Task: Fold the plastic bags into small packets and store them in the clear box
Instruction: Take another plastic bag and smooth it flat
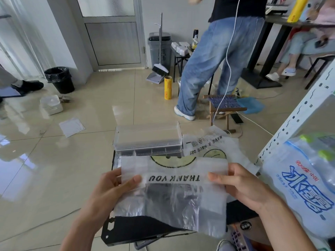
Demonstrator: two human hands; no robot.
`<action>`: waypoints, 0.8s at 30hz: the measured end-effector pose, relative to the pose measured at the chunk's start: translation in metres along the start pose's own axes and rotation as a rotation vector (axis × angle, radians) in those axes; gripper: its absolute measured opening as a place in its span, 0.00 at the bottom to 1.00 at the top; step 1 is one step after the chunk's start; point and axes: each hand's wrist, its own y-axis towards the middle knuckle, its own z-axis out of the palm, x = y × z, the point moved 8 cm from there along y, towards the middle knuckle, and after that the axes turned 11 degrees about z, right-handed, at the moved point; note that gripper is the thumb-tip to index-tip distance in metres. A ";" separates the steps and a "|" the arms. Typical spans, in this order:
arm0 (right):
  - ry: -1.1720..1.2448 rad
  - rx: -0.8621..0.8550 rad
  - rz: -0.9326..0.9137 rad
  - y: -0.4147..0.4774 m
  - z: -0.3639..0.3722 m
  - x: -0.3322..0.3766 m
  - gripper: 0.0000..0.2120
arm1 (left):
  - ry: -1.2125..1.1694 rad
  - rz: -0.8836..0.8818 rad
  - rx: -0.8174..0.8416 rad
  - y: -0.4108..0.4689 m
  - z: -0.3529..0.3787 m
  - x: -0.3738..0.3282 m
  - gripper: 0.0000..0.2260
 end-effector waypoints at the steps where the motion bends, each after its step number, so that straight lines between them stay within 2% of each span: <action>1: -0.014 -0.022 0.015 0.001 -0.002 -0.002 0.36 | -0.009 0.005 -0.008 0.000 0.001 -0.001 0.12; 5: 0.019 -0.103 0.033 0.000 -0.002 -0.002 0.23 | -0.023 0.004 -0.014 -0.001 0.002 0.002 0.10; 8: 0.032 -0.057 0.018 -0.004 0.001 0.004 0.23 | -0.012 0.009 0.026 -0.001 0.003 0.001 0.12; 12: 0.057 0.062 -0.025 -0.013 0.005 0.012 0.21 | -0.034 -0.003 -0.039 0.001 -0.004 -0.001 0.14; 14: 0.023 0.069 -0.029 -0.013 0.004 0.013 0.20 | -0.082 -0.035 -0.040 0.000 -0.004 0.001 0.14; 18: -0.067 -0.059 -0.011 -0.006 -0.006 0.008 0.19 | -0.107 -0.103 0.034 -0.004 -0.001 0.006 0.19; 21: -0.076 -0.133 -0.013 -0.008 -0.007 0.010 0.12 | -0.111 -0.126 0.070 -0.005 0.002 0.008 0.11; 24: 0.020 -0.133 0.014 -0.009 -0.005 0.009 0.09 | -0.023 -0.116 0.032 -0.006 -0.004 0.008 0.11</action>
